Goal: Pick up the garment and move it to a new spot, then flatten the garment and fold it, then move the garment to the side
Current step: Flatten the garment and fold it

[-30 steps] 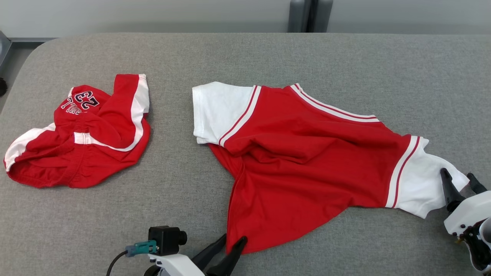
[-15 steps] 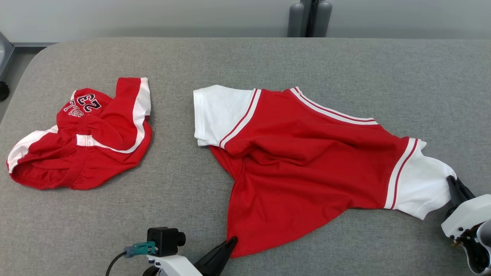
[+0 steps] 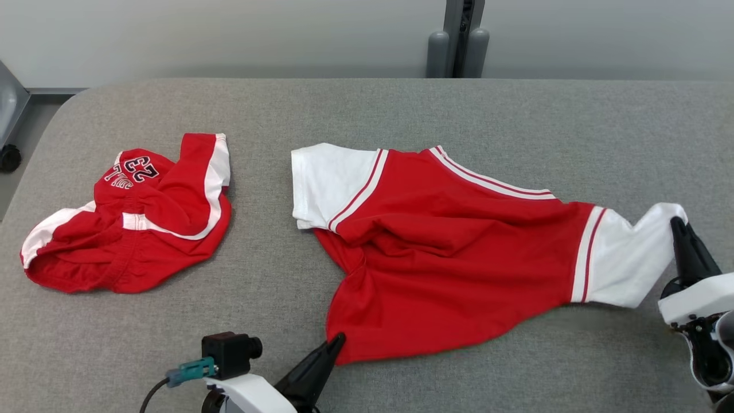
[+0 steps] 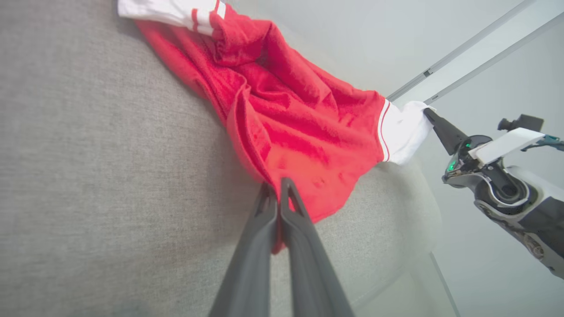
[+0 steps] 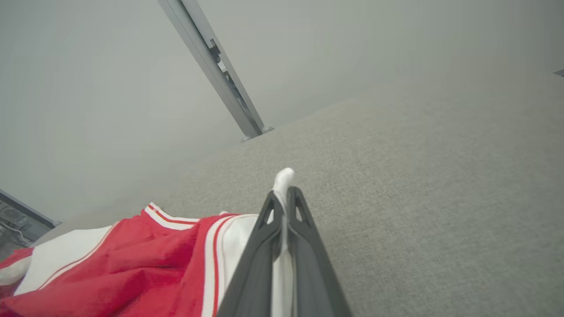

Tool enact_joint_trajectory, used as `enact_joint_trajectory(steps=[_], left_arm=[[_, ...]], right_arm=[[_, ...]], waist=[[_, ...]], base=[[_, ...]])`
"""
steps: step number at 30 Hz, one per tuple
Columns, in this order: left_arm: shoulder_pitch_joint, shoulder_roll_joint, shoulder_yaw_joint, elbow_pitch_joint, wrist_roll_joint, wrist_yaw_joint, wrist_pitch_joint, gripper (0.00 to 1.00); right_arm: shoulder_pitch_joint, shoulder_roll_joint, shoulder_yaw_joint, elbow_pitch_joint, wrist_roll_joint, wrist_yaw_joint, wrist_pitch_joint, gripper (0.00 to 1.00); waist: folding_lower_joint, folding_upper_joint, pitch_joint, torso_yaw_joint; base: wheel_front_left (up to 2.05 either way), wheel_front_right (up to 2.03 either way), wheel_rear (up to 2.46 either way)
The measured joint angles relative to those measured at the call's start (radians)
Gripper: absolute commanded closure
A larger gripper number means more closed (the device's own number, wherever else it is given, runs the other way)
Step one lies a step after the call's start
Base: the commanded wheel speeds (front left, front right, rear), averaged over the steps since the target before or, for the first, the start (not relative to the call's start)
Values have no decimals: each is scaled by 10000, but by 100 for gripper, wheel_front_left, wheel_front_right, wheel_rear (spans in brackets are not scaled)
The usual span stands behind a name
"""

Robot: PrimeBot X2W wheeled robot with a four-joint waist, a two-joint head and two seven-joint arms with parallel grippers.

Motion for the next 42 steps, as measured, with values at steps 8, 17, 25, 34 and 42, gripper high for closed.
enact_joint_trajectory(steps=[8,17,25,34,42], left_arm=[[-37,123,686,-1110,-253,105,-472,100],[-526,556,1795,-2940,-1005,127,-562,100],[-2259,1513,2786,-3720,-1308,431,307,100],[-3917,1883,3158,-3593,-1300,742,882,100],[-5102,2082,3279,-2525,-1567,594,1292,100]], right_arm=[[846,487,-1409,-2533,186,0,-27,100],[1313,1241,-2535,-5576,1634,-2,-27,100],[589,1049,-2905,-7162,2111,-2,-38,100],[-388,817,-2932,-8046,1988,-2,219,100],[-1421,1212,-2930,-8207,1662,-2,740,100]], waist=[[0,0,-370,-50],[0,0,-684,-254],[0,0,-1082,-485],[0,0,-1338,-798],[0,0,-827,-962]], base=[[0,0,0],[0,0,0],[0,0,0],[0,0,0],[0,0,0]])
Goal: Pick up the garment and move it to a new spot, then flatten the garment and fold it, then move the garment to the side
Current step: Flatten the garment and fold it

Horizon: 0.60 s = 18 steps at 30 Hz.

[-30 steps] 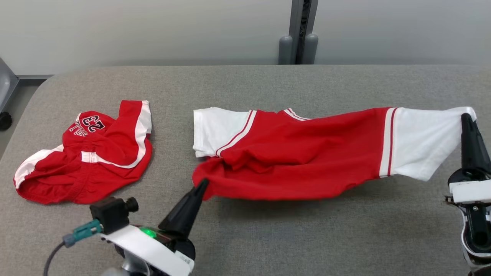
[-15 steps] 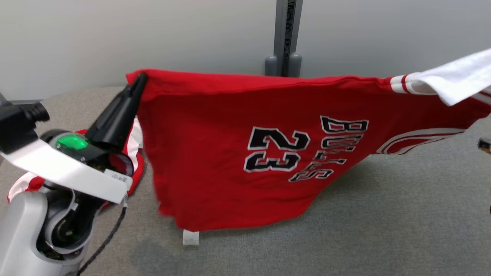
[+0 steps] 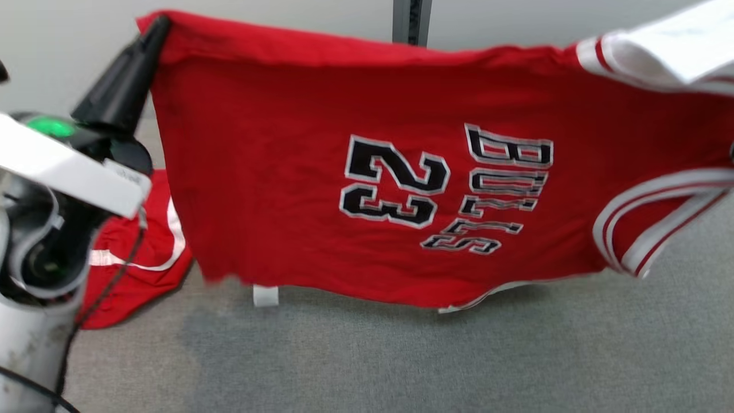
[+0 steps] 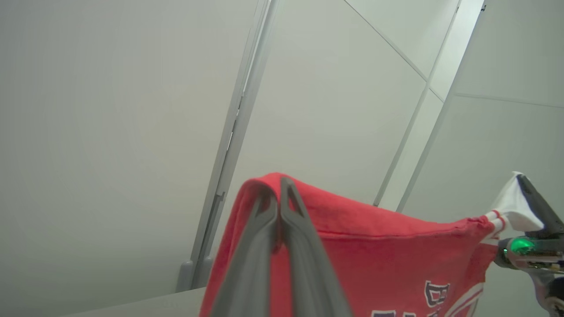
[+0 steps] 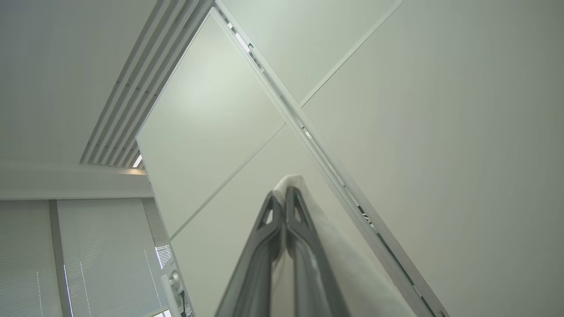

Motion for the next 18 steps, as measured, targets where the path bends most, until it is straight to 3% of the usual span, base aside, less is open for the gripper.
enact_joint_trajectory(steps=[7,14,15,18], left_arm=[[-2199,449,29,1511,75,-316,407,100],[-5454,780,-79,3461,58,-522,899,100],[-6509,855,-219,4088,245,-535,966,100],[-8049,959,-537,4980,591,-571,869,100]], right_arm=[[-2895,575,297,696,-391,0,522,100],[-6766,1087,343,3047,-1137,2,779,100],[-7978,1187,357,3776,-1333,2,663,100],[-9722,1244,443,4974,-1674,2,282,100]], waist=[[0,0,1089,-270],[0,0,2809,-539],[0,0,3365,-613],[0,0,4173,-728]], base=[[0,0,0],[0,0,0],[0,0,0],[0,0,0]])
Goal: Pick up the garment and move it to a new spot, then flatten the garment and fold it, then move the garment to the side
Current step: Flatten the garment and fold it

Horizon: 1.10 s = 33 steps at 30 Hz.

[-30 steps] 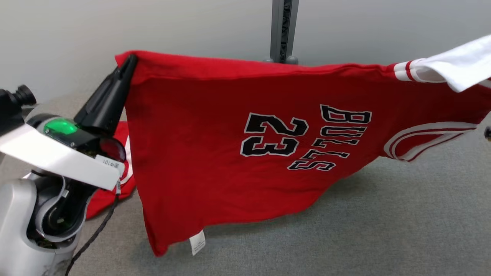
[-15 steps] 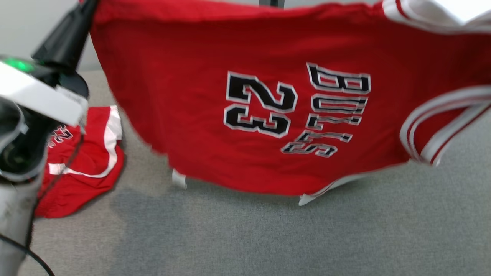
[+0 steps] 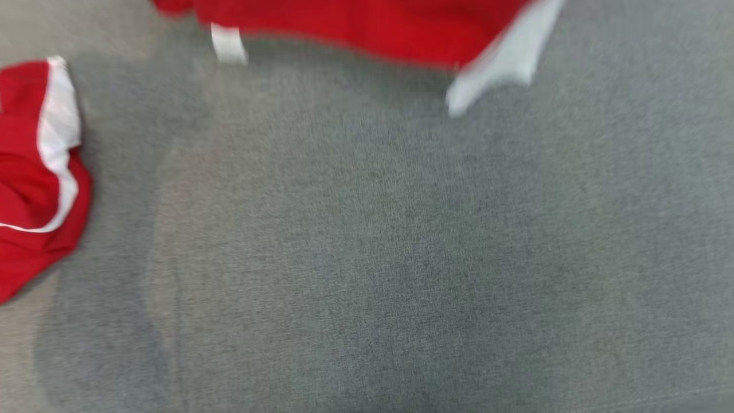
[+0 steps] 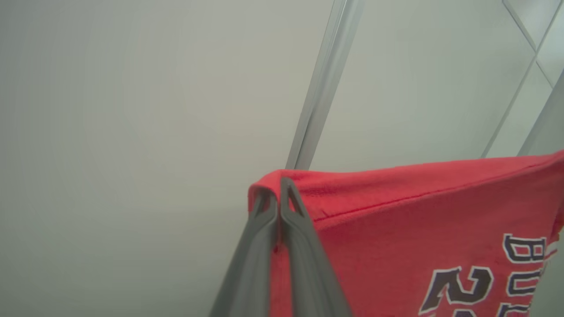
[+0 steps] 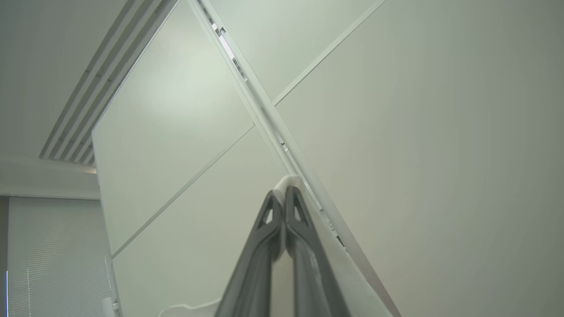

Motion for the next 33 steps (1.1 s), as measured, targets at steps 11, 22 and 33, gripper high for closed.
enact_joint_trajectory(steps=[11,22,33], left_arm=[[-3399,-349,-1327,2341,525,-36,-1797,100],[-2184,454,-3219,3697,-711,-36,-884,100],[888,1030,-4376,2650,-2336,-35,-1772,100]], right_arm=[[-3449,50,196,2953,-1039,0,-1020,100],[-910,157,1260,2930,-339,0,-1043,100],[3062,-86,2713,2472,617,0,-1001,100]], waist=[[1,0,1782,-449],[0,0,2285,-765],[1,0,1212,-716]], base=[[0,0,0],[0,0,0],[0,0,0]])
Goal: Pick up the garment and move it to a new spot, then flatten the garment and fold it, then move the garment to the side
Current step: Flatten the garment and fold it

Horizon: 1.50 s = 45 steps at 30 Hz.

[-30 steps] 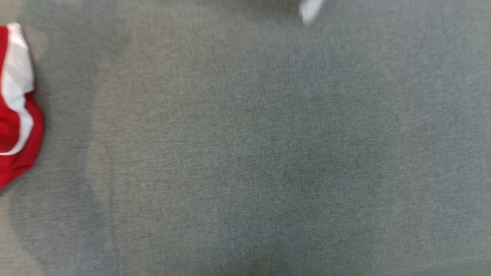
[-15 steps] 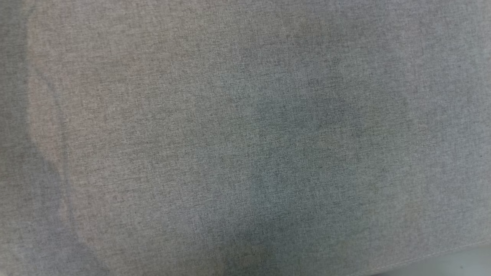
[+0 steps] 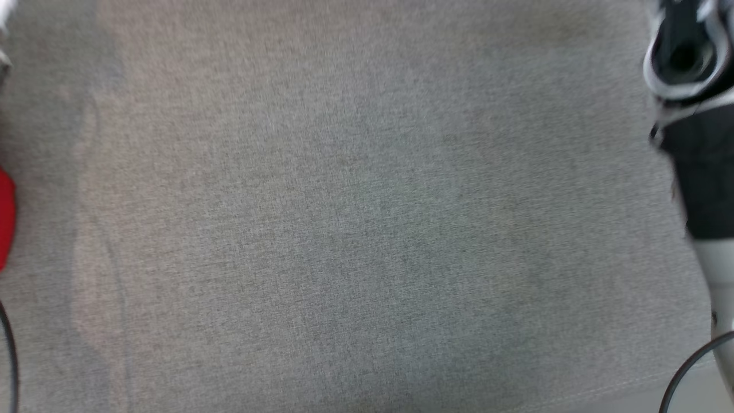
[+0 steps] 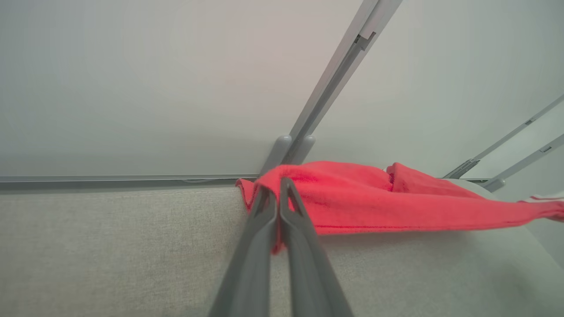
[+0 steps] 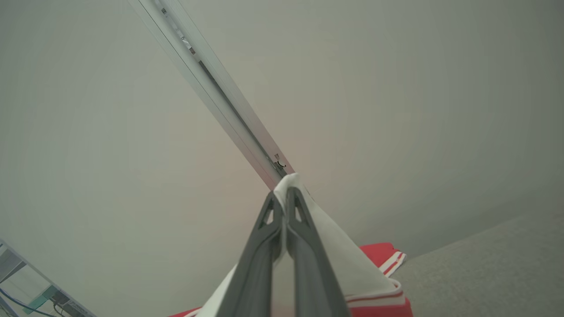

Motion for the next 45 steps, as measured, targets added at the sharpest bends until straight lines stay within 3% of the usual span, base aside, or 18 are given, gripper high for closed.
enact_joint_trajectory(steps=[5,8,14,27,37,45], left_arm=[[1310,222,-522,-224,-198,0,-600,100],[1981,554,-968,-176,351,-2,-1154,100],[3362,316,-1306,88,291,15,-1919,100],[5286,-405,-2690,173,1333,1248,-2173,100],[6925,-665,-2723,-702,1007,2052,-2744,100],[7971,-502,-2738,-1854,1001,2872,-3141,100]], right_arm=[[1203,-305,1032,412,372,0,382,100],[1713,-466,1599,731,449,0,529,100],[2738,-683,2360,1427,826,0,1193,100],[5034,-1482,3275,1177,1546,0,1745,100],[7186,-2268,3246,276,2274,0,1685,100],[8707,-2581,2878,-566,2295,0,1260,100]], waist=[[0,0,-745,-14],[0,0,-1187,-31],[0,0,-2023,13],[-1,1,-3954,441],[-1,1,-5001,779],[-1,0,-5143,942]], base=[[0,0,0],[0,0,0],[0,0,0],[0,0,0],[0,0,0],[0,0,0]])
